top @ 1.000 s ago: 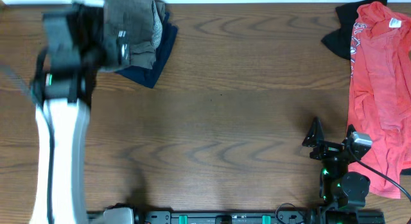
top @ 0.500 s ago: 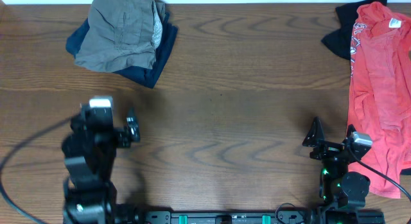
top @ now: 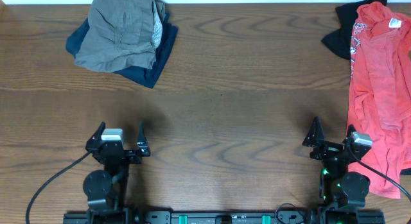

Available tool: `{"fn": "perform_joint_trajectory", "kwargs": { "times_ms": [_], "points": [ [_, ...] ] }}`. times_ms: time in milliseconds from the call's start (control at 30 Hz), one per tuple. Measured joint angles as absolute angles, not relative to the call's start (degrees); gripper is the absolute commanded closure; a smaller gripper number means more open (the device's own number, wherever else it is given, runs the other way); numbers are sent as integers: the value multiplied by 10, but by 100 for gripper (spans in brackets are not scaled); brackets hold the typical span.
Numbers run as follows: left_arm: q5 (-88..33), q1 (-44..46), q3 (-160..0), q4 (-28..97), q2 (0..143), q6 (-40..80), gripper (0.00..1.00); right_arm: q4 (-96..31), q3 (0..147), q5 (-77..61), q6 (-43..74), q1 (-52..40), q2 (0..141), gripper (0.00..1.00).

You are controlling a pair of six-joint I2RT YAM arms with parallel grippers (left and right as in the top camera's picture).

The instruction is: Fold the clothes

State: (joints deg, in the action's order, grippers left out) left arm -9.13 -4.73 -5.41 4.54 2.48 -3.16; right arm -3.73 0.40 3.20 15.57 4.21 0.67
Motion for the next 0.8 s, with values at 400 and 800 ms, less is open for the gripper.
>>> {"fn": "perform_joint_trajectory", "kwargs": {
  "times_ms": [400, 800],
  "points": [
    [-93, -29, -5, -7, 6, -28, 2, -37, 4, 32, 156, 42, 7, 1],
    [-88, -25, -8, 6, 6, -28, 2, -37, 4, 32, 156, 42, 7, 1]
  ]
}}
